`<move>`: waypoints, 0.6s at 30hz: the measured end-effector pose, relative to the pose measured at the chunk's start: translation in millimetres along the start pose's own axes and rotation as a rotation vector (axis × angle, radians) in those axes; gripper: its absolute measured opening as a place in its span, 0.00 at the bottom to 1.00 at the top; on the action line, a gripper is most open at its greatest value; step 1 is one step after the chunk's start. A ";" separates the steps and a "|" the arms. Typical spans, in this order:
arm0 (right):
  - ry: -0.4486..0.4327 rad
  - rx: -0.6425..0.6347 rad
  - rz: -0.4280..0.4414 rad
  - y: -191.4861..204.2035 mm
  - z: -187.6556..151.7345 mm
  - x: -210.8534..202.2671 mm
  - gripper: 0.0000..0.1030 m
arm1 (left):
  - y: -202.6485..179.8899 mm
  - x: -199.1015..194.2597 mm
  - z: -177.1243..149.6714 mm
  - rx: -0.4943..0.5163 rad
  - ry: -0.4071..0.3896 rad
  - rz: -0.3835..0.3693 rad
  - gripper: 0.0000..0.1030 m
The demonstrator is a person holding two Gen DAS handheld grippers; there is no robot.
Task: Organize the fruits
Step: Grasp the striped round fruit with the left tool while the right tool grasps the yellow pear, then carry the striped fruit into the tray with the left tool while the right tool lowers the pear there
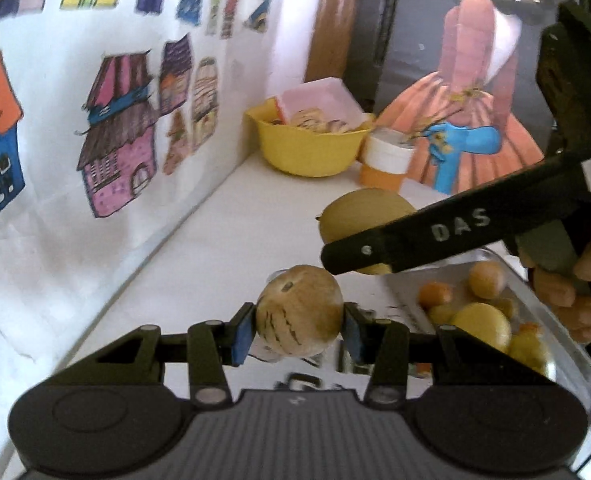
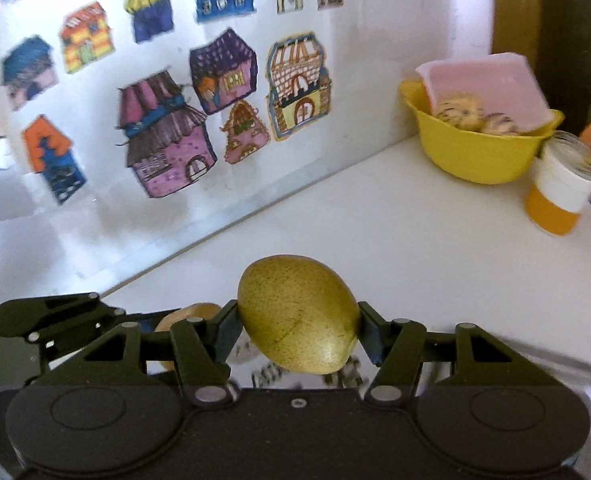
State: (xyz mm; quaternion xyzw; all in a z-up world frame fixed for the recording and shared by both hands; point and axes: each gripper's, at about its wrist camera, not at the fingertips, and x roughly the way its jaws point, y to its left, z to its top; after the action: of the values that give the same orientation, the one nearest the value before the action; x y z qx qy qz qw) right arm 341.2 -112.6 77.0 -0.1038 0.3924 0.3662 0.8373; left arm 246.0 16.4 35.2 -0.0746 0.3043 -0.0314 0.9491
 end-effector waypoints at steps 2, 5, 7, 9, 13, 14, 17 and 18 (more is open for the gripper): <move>-0.011 0.007 -0.015 -3.9 -6.0 -15.9 0.61 | -10.1 -8.8 -1.4 0.009 -0.008 -0.018 0.48; -0.027 0.036 -0.049 -9.1 -22.6 -42.4 0.61 | -26.4 -26.3 -9.3 0.022 -0.015 -0.051 0.48; -0.032 0.061 -0.069 -13.6 -36.4 -60.1 0.61 | -38.5 -33.3 -13.9 0.033 -0.016 -0.074 0.48; -0.036 0.073 -0.092 -17.4 -51.0 -76.2 0.61 | -51.5 -35.7 -17.8 0.044 -0.012 -0.098 0.48; -0.040 0.102 -0.132 -28.5 -76.7 -109.4 0.61 | -75.9 -39.2 -28.2 0.060 0.006 -0.148 0.48; -0.040 0.108 -0.141 -31.6 -82.6 -116.9 0.61 | -83.5 -40.5 -32.0 0.064 0.011 -0.161 0.48; -0.040 0.128 -0.170 -39.7 -99.8 -135.7 0.61 | -100.6 -42.6 -41.4 0.076 0.024 -0.196 0.48; -0.040 0.137 -0.177 -41.9 -105.3 -140.8 0.61 | -105.5 -42.7 -44.2 0.080 0.029 -0.205 0.48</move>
State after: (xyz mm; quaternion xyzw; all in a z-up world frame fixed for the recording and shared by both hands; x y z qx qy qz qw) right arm 249.5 -265.8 104.8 -0.0732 0.3888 0.2650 0.8793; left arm 184.0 -88.6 41.1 -0.0670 0.3071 -0.1416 0.9387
